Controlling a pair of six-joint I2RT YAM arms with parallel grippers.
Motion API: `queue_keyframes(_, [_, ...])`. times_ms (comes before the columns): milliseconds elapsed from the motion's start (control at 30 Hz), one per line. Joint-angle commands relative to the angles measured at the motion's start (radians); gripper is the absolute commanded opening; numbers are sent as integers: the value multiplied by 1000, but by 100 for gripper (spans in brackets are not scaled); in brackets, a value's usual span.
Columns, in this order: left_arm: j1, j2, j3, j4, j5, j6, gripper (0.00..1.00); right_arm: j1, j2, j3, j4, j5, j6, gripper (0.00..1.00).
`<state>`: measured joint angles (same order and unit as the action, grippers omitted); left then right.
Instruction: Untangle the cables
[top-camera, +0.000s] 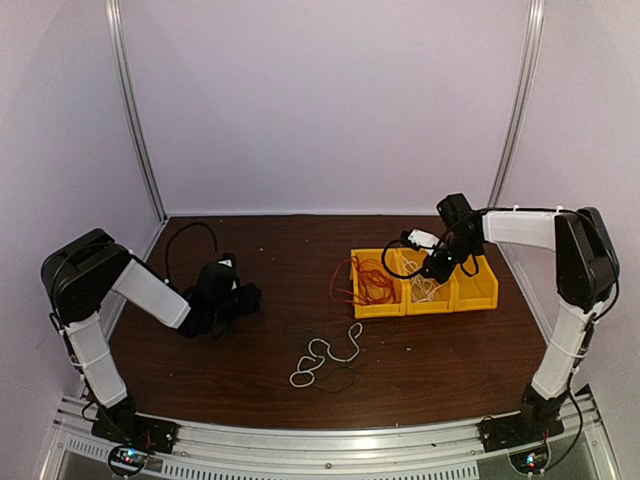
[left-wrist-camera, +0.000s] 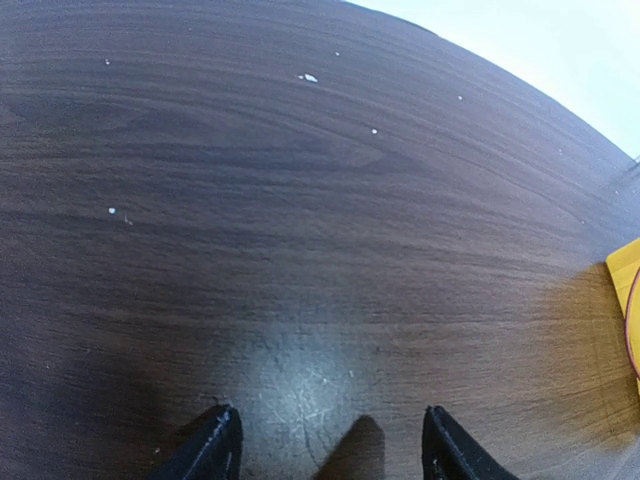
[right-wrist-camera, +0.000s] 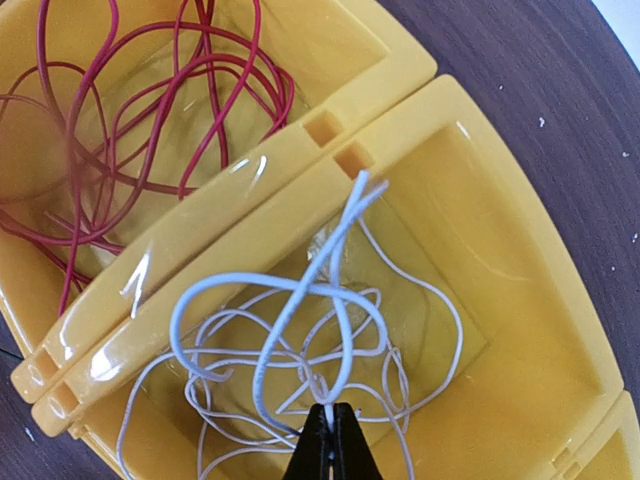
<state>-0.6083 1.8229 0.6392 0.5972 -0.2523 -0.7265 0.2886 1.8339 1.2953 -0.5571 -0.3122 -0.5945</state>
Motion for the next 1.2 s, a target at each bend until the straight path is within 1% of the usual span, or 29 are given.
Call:
queue_keyframes(0, [10,-37,-10,27,-2,27,62,6,-9,27,-8,6,27,3])
queue_keyframes(33, [10,-39,-9,24,0,33,63,6,-26,27,-14,5,30,6])
queue_keyframes(167, [10,-57,-6,15,6,65,63,10,-127,36,-60,28,37,30])
queue_keyframes(233, [10,-71,-6,11,12,83,62,16,-184,42,-91,65,29,38])
queue_keyframes(300, [10,-84,-6,5,22,104,62,24,-237,47,-111,88,23,44])
queue_keyframes(367, [10,-97,-4,-1,40,125,62,41,-280,42,-116,84,21,46])
queue_keyframes(467, [10,-112,-2,-23,79,148,62,119,-306,27,-132,49,-2,44])
queue_keyframes(567, [10,-127,-12,-51,101,153,61,236,-298,-4,-132,-44,-44,39])
queue_keyframes(667, [10,-145,-36,-65,93,147,62,365,-250,-3,-121,-120,-81,33])
queue_keyframes(767, [10,-161,-49,-81,89,142,62,483,-173,43,-139,-151,-108,27])
queue_keyframes(900, [10,-176,-65,-94,79,135,62,629,-76,114,-137,-147,-126,28])
queue_keyframes(1000, [10,-178,-75,-92,78,126,62,719,30,187,-153,-139,-126,28])
queue_keyframes(1167, [10,-182,-89,-82,86,116,62,795,209,343,-184,-114,-106,27])
